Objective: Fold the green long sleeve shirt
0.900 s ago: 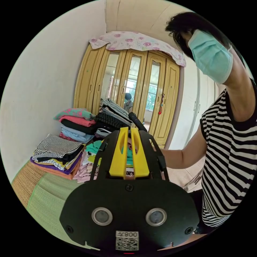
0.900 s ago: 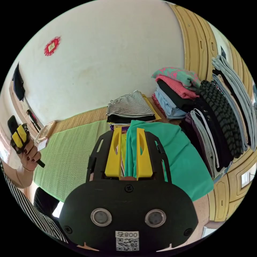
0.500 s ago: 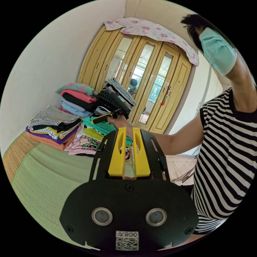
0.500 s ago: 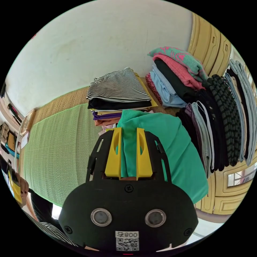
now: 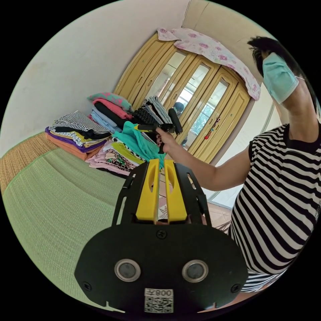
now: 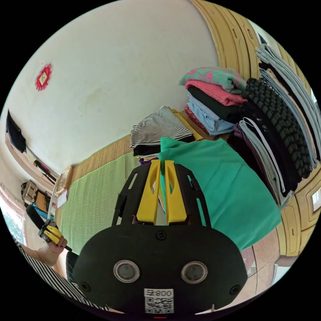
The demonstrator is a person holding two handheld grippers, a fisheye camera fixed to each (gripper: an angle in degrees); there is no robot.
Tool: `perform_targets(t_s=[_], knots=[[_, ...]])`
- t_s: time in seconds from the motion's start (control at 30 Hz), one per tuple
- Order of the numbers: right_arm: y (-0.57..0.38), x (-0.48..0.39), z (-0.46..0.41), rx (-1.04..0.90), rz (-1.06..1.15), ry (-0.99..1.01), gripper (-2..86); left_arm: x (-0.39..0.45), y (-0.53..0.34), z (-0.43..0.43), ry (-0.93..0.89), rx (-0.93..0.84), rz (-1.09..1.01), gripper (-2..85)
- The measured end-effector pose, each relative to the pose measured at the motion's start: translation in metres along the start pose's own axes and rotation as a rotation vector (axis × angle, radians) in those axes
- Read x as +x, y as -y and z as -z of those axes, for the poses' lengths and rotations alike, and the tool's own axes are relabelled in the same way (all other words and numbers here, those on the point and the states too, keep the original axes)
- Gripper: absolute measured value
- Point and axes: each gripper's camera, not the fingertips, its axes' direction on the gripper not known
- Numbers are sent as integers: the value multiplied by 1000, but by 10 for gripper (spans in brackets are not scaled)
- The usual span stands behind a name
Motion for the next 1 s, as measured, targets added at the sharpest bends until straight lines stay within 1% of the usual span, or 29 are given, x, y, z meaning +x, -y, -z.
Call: perform_targets(t_s=[0.23,0.33,0.4,0.53,0.6,0.73,0.9,0.97,1.0], knots=[[-24,-60,78,41,96,219,19,32,-58,48,23,65,17,24],[-41,-111,98,-12,194,345,19,47,-89,74,55,107,38,24],[-61,-160,101,-81,269,423,19,56,-110,93,88,133,54,25],[-103,-226,87,-217,333,547,19,73,-170,136,164,204,136,27],[-138,-262,61,-341,336,595,20,80,-199,152,194,222,176,28],[-188,-301,28,-487,319,649,20,90,-270,169,231,206,292,37],[-244,-351,-4,-660,355,630,21,75,-343,155,185,129,448,57],[-252,-358,-11,-683,342,641,20,64,-365,144,130,101,517,64],[-254,-363,-15,-694,337,628,20,57,-378,136,61,102,551,66]])
